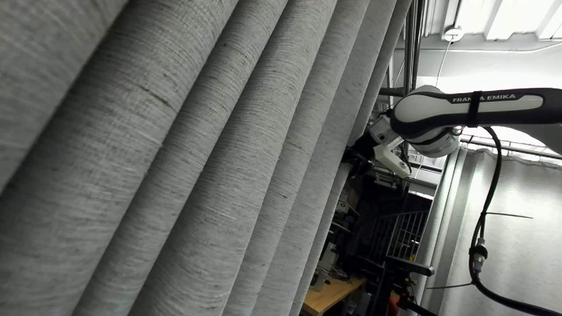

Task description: Draw the light grey curtain open

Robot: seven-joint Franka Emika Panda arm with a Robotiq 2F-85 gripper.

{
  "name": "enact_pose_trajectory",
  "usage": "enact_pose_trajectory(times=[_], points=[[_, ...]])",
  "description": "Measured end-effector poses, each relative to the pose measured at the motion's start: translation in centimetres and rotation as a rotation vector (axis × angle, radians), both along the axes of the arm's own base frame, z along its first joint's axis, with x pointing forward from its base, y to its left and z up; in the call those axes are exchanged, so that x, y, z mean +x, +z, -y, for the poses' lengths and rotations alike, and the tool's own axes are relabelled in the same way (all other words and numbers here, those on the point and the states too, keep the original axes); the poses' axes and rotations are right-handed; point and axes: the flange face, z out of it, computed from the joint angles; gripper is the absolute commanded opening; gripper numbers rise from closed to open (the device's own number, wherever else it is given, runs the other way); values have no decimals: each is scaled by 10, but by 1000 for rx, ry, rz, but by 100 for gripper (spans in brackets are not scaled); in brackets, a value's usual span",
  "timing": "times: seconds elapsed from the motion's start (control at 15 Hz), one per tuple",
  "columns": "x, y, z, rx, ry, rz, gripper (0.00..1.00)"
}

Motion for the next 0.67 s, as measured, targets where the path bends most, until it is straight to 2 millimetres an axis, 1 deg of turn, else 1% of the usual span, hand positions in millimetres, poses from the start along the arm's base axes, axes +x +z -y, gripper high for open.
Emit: enact_pose_trajectory(times=[0.4, 0.67], points=[[-17, 43, 0, -68, 2, 213, 100], [-21, 58, 5, -105, -14, 326, 100]])
